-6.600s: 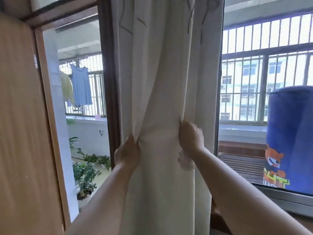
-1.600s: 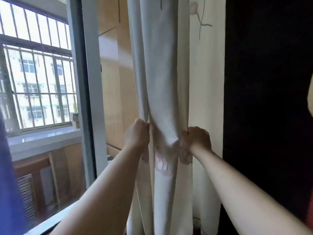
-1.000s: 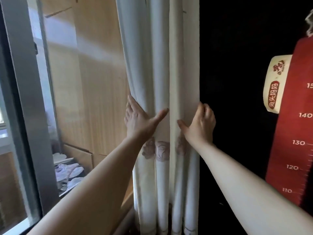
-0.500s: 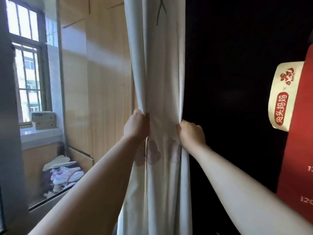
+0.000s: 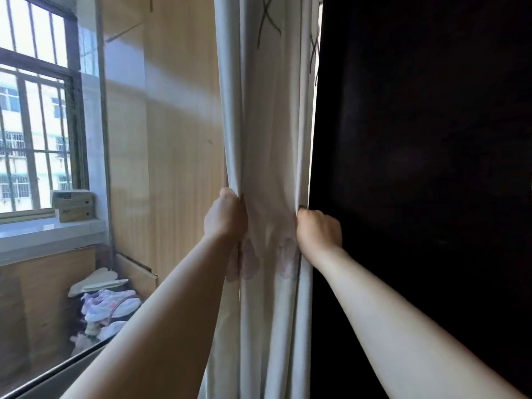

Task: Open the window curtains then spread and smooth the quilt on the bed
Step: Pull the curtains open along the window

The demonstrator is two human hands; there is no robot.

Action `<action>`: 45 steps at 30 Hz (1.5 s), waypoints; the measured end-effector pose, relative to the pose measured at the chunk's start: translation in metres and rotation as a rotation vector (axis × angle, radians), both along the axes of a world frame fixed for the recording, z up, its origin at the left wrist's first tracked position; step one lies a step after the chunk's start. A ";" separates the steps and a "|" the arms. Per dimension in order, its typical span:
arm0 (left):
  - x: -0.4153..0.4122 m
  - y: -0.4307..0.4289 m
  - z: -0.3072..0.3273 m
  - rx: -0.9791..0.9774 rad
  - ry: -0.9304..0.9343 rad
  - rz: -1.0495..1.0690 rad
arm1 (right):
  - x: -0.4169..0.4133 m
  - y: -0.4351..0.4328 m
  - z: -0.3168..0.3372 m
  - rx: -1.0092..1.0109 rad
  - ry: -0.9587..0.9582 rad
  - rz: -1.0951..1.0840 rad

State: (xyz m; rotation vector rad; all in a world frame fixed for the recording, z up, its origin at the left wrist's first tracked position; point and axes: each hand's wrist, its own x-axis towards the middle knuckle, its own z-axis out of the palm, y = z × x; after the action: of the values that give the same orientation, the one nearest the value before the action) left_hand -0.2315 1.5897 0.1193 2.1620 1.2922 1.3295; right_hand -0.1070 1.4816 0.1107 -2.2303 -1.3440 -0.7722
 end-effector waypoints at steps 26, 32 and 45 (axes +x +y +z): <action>0.051 0.091 0.057 0.367 0.231 0.008 | 0.017 0.109 0.125 0.063 -0.201 -0.180; 0.085 0.114 0.052 0.341 0.252 -0.025 | 0.043 0.140 0.128 -0.095 -0.143 -0.306; 0.152 0.161 0.049 0.258 0.244 -0.132 | 0.085 0.182 0.136 -0.064 0.019 -0.337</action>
State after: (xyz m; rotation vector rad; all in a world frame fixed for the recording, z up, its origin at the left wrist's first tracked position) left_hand -0.0797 1.7508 0.1683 2.6063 1.0846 1.2705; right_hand -0.0220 1.6634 0.2463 -2.5458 -1.0072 -0.8270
